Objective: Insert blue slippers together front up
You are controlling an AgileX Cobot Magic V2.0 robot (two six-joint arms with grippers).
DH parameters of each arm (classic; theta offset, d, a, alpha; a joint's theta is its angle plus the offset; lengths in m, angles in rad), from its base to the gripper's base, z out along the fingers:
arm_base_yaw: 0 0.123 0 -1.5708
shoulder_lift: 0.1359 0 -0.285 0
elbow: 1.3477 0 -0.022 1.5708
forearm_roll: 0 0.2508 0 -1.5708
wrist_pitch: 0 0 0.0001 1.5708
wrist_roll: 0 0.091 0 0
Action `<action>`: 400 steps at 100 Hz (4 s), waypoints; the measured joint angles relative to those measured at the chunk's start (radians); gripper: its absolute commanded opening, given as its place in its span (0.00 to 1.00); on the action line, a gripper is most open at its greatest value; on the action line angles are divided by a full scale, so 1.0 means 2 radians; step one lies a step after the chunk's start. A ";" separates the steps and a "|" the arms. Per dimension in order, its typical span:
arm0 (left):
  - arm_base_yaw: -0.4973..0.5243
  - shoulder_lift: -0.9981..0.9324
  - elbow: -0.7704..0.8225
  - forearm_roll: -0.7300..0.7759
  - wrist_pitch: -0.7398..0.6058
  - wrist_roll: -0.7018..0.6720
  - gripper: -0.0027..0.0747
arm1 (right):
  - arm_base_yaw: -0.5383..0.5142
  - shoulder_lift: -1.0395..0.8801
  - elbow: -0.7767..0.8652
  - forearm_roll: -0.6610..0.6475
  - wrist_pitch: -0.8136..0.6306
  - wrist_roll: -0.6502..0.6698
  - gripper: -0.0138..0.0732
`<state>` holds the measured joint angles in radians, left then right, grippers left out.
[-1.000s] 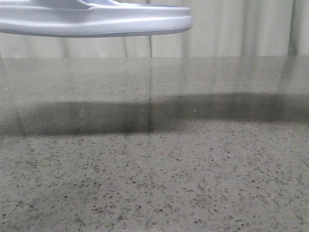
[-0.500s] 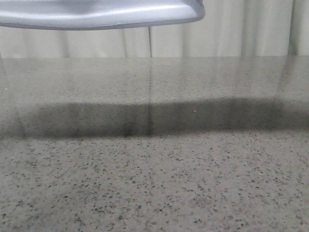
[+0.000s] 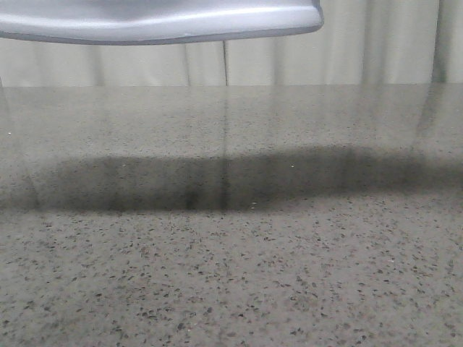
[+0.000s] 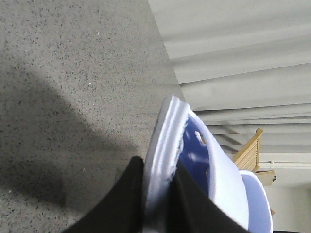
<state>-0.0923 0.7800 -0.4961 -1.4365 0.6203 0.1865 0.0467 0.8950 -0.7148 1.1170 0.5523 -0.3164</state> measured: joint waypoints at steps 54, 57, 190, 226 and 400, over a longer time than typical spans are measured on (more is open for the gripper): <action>0.004 0.000 0.000 -0.006 -0.003 0.003 0.07 | -0.004 0.063 -0.001 0.132 0.060 -0.167 0.04; 0.004 0.000 0.000 -0.006 -0.002 0.003 0.07 | -0.004 0.064 -0.001 0.135 0.067 -0.171 0.04; 0.006 0.026 0.002 -0.156 0.053 0.073 0.07 | -0.007 0.064 -0.002 0.156 0.139 -0.243 0.04; 0.003 0.026 0.002 -0.156 0.063 0.073 0.07 | -0.007 0.064 -0.002 0.158 0.150 -0.265 0.04; -0.021 0.026 0.002 -0.139 0.052 0.096 0.07 | 0.000 -0.142 -0.002 0.097 -0.111 -0.426 0.48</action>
<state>-0.1349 0.8318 -0.4923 -1.7137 0.7253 0.3779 0.0466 0.6116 -0.7186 1.3101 0.3296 -1.1688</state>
